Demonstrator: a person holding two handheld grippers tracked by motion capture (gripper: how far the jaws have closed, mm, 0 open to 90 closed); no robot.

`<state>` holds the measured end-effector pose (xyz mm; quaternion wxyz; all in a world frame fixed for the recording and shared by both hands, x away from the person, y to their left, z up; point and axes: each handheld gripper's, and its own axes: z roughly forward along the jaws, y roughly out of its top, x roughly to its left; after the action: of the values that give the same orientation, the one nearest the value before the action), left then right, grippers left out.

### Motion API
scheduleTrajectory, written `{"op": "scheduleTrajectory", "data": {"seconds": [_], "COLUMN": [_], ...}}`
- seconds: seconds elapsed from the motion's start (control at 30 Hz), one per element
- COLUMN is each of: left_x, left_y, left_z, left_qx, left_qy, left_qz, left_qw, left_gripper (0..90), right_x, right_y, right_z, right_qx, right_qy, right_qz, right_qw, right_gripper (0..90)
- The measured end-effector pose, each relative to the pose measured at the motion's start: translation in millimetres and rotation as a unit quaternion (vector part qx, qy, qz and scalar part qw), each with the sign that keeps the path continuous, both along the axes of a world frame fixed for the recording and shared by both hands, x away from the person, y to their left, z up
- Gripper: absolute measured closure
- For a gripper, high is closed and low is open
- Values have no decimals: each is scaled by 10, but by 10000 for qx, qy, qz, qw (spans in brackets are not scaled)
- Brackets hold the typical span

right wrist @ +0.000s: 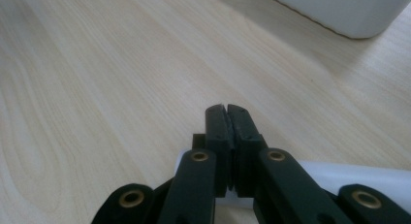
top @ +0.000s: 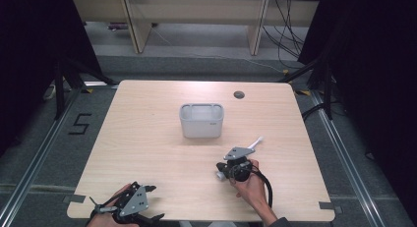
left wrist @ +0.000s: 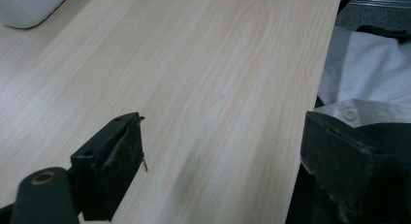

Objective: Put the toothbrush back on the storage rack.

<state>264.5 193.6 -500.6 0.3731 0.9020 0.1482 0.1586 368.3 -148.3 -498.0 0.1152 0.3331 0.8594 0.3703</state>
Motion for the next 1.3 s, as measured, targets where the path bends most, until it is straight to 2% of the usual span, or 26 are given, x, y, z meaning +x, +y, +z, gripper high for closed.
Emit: {"op": "scheduleTrajectory", "data": {"seconds": [0.03, 0.13, 0.17, 0.23, 0.27, 0.33, 0.37, 0.4, 0.47, 0.5, 0.6, 0.67, 0.7, 0.8, 0.87, 0.93, 0.97, 1.0, 1.03, 1.13, 1.17, 1.23, 1.27, 1.3], "left_x": [-5, 0, -10, -8, -10, -9, -10, -10, -4, -5, -13, -5, -5, -10, -10, -12, -12, -11, -5, -12, -14, -9, -5, -11], "left_y": [-9, -7, -9, -10, -14, -10, -8, -8, -10, -10, -6, -5, -5, -3, -6, -6, -5, -4, -3, -5, -3, -4, -5, -6], "left_z": [-13, -5, -3, -4, -14, -1, -1, -2, -10, -9, 3, 2, 2, 8, 2, 8, 8, 8, 6, 6, 11, 7, 2, 5], "left_qx": [-130, -103, -66, -71, -121, -62, -40, -63, -126, -124, -37, -112, -112, -64, -129, -69, -67, -64, -82, -91, -52, -71, -110, -95], "left_qy": [7, 32, -13, -6, -71, -14, -26, -15, -25, -30, -31, 1, 1, 14, -20, 28, 31, 14, -2, 21, 27, 11, -4, 19], "left_qz": [21, -13, 31, 38, 74, 37, 28, 38, 31, 35, 36, 4, 4, 12, 23, -12, -13, 14, 11, -10, 4, 19, 7, -5], "left_qw": [9999, 9999, 10000, 10000, 9999, 10000, 10000, 10000, 9999, 9999, 10000, 9999, 9999, 10000, 9999, 10000, 10000, 10000, 10000, 10000, 10000, 10000, 9999, 10000], "left_gripper": [148, 148, 148, 149, 148, 149, 148, 148, 148, 148, 149, 148, 148, 149, 148, 148, 149, 149, 148, 148, 148, 149, 148, 148], "right_x": [-8, -19, -29, -65, -75, -87, -134, -138, -154, -180, -187, -178, -199, -218, -233, -239, -257, -253, -256, -290, -295, -292, -289, -312], "right_y": [0, -19, -45, -67, -76, -83, -123, -136, -155, -173, -210, -260, -272, -309, -345, -372, -377, -391, -399, -437, -451, -477, -490, -528], "right_z": [-8, -10, -15, -3, -3, -14, -3, -3, 13, 31, 16, 18, 21, 20, 36, 23, 31, 28, 13, 37, 36, 37, 24, 38], "right_qx": [31, 17, 2, 4, 6, 55, 67, 57, 20, -39, 55, -25, -36, 83, -8, 30, 48, 40, 77, 73, 106, 23, 137, 63], "right_qy": [-36, -16, -45, 68, 117, 71, 136, 81, 127, 217, 162, 153, 169, 175, 219, 170, 246, 209, 114, 302, 247, 230, 181, 256], "right_qz": [-27, 30, 74, 11, 20, 7, -1, 48, 62, -63, -92, 10, -120, -127, -106, -80, -187, -107, -164, -260, -234, -178, -184, -267], "right_qw": [10000, 10000, 10000, 10000, 9999, 10000, 9999, 9999, 9999, 9997, 9998, 9999, 9998, 9997, 9997, 9998, 9995, 9997, 9998, 9992, 9994, 9996, 9996, 9993], "right_gripper": [879, 878, 878, 878, 877, 875, 875, 875, 875, 876, 875, 875, 875, 875, 874, 874, 873, 873, 874, 874, 874, 873, 873, 874]}}
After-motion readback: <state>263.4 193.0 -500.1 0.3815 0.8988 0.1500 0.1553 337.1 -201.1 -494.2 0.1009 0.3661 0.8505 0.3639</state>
